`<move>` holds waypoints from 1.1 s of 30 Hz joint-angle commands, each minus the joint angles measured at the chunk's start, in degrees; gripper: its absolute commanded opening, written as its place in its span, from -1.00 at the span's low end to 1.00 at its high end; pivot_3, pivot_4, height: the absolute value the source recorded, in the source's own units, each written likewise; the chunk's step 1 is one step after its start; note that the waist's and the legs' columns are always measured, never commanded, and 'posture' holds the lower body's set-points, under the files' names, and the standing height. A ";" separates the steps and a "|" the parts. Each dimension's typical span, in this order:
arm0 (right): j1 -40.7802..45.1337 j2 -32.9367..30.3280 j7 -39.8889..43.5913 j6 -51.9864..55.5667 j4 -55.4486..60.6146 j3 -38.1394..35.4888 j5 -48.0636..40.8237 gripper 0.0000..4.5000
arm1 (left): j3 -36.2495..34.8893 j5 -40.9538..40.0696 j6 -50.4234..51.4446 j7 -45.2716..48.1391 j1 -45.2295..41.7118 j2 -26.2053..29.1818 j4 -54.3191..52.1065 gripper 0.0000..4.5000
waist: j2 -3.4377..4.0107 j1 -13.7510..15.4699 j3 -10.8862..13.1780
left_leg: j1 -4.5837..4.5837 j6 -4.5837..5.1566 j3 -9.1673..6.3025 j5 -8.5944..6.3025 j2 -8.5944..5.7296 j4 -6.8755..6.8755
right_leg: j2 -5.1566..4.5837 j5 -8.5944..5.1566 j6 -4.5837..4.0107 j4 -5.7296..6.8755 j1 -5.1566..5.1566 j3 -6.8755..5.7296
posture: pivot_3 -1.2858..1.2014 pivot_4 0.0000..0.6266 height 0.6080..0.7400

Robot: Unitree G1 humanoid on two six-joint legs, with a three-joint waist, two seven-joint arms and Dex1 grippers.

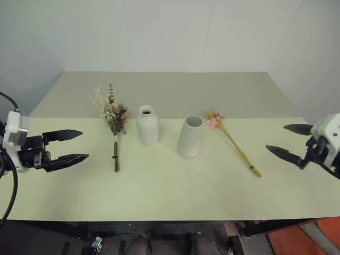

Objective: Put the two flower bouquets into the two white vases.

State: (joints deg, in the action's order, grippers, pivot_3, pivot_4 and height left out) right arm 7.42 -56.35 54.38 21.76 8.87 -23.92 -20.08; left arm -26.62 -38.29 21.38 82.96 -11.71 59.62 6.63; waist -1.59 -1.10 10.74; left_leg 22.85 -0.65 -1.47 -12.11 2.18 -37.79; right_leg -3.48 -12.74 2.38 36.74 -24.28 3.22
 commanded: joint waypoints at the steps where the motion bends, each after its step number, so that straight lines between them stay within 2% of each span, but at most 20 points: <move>1: 2.75 -3.16 -2.05 4.26 1.00 5.53 3.77 1.00 | -1.67 -0.72 -0.21 -0.12 -0.51 0.84 -2.11 0.99 | 0.00 -0.08 0.00 | -0.02 0.00 0.06 0.00 -0.01 0.00 | 0.00 -0.04 -0.10 0.03 -0.02 0.07 | 0.03 -0.52 1.00; 6: 16.73 -5.48 0.99 10.08 -6.61 21.46 10.78 1.00 | 1.38 -0.81 -0.34 0.67 -3.08 0.38 -3.28 0.99 | -0.01 -0.93 0.01 | -0.13 0.00 0.24 0.00 -0.01 -0.01 | 0.04 -0.13 -0.35 0.06 -0.06 0.31 | 0.03 -0.52 1.00; 11: 32.79 0.20 1.81 16.61 -20.04 32.83 16.43 1.00 | 3.21 -0.07 -0.77 0.90 -5.26 -0.25 -2.14 0.99 | -0.01 -1.67 0.01 | -0.12 0.00 0.27 0.00 -0.03 -0.01 | 0.09 -0.10 -0.33 0.05 -0.10 0.42 | 0.03 -0.52 1.00; 13: 37.69 3.48 1.96 16.79 -26.40 35.99 18.62 1.00 | 3.69 0.23 -1.05 1.11 -5.54 -0.40 -1.66 0.99 | -0.01 -1.80 0.01 | -0.05 0.01 0.27 0.00 -0.01 0.02 | 0.14 0.09 0.01 0.04 -0.18 0.45 | 0.03 -0.52 1.00; 17: 47.25 10.31 2.53 15.21 -40.20 40.20 22.13 1.00 | 4.16 0.47 -1.37 1.59 -5.79 -0.40 -0.98 0.99 | -0.01 -2.16 0.01 | 0.23 0.01 0.28 -0.01 -0.02 0.04 | 0.16 0.12 0.01 0.07 -0.49 0.48 | 0.03 -0.52 1.00; 19: 51.19 13.11 2.65 13.49 -46.41 42.04 24.15 1.00 | 4.07 0.44 -1.38 1.60 -5.67 -0.37 -1.05 0.99 | -0.01 -2.36 0.01 | 0.50 0.01 0.28 0.00 -0.05 0.03 | 0.15 0.39 -0.38 0.14 -0.78 0.52 | 0.03 -0.52 1.00; 23: 57.62 18.01 2.77 9.86 -58.53 43.90 26.91 1.00 | 3.07 0.59 -1.50 1.22 -3.82 -0.24 -1.88 0.99 | -0.01 -2.61 0.01 | 0.61 0.01 0.27 0.00 -0.06 0.05 | 0.15 0.41 -0.41 0.14 -0.87 0.51 | 0.03 -0.52 1.00; 26: 60.16 20.05 2.83 7.94 -64.93 44.31 28.78 0.76 | 1.72 0.57 -1.55 1.02 -1.02 -0.07 -3.21 1.00 | -0.01 -2.66 0.01 | 0.63 0.01 0.26 -0.01 -0.07 0.05 | 0.13 0.41 -0.41 0.10 -0.87 0.51 | 0.03 -0.52 1.00; 33: 64.17 23.79 3.21 6.21 -74.12 43.81 30.74 -0.30 | -0.88 -0.44 -0.97 -0.27 3.47 -0.66 -6.41 1.00 | -0.01 -2.97 0.02 | 0.50 0.01 0.27 0.00 -0.06 0.05 | 0.15 0.42 -0.42 0.24 -0.85 0.53 | 0.03 -0.52 1.00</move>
State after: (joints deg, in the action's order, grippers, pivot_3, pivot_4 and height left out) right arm 70.09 -32.35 57.49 29.09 -64.32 20.59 10.04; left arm -25.20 -38.08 20.84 83.06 -8.37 58.76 1.77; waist -1.60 -4.06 10.76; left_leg 23.30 -0.64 -1.21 -12.11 2.13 -37.74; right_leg -3.32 -12.33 1.96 37.01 -25.12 3.75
